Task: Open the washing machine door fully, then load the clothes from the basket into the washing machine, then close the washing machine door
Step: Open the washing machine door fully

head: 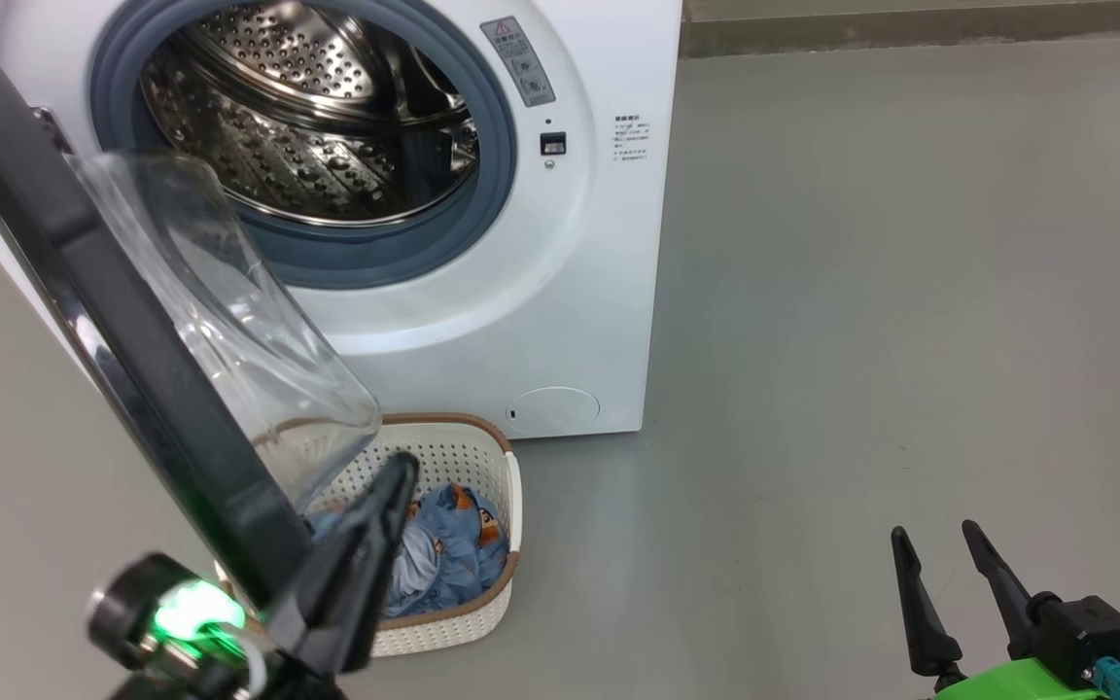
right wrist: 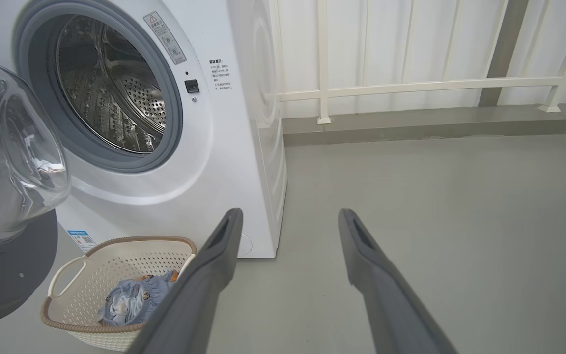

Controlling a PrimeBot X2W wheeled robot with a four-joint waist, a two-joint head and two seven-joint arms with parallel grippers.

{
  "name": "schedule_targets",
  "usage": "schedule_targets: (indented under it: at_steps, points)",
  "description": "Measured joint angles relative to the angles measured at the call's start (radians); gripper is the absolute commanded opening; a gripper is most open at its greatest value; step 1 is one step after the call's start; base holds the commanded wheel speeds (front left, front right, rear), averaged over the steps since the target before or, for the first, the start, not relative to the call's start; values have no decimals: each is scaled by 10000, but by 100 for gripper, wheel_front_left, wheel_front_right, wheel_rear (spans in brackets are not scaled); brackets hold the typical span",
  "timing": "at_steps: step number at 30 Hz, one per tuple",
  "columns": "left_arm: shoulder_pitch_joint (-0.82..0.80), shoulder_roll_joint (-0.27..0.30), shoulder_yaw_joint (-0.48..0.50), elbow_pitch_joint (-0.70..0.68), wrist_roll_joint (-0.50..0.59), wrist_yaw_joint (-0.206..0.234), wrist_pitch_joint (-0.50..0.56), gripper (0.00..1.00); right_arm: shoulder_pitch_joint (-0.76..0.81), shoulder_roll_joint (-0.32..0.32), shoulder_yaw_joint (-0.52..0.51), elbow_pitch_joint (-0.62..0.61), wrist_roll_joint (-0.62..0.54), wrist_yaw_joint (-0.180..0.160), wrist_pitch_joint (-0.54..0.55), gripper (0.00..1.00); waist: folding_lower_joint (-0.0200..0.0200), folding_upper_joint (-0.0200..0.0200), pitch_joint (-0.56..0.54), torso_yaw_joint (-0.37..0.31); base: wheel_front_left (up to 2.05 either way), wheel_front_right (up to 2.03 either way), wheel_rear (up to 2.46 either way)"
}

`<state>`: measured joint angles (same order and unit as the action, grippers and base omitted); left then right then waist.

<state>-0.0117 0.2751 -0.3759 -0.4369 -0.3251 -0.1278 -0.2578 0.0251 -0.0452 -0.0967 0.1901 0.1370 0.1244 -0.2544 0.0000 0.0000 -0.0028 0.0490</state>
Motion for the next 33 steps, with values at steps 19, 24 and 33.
schedule_targets:
  at_steps: [19,24,33]
  points:
    - [479,2,-855,3695,-447,0,13,0,6,2,102,-33,-6,0,0,100,0,0,255,-99,0,0,0]
    - [236,-146,-612,4217,-662,0,13,0,5,2,86,-54,-6,0,2,100,0,0,410,-179,0,0,0]
    - [-217,-249,-224,4938,-832,0,13,0,3,2,82,-67,50,0,0,100,0,0,575,-163,0,0,0]
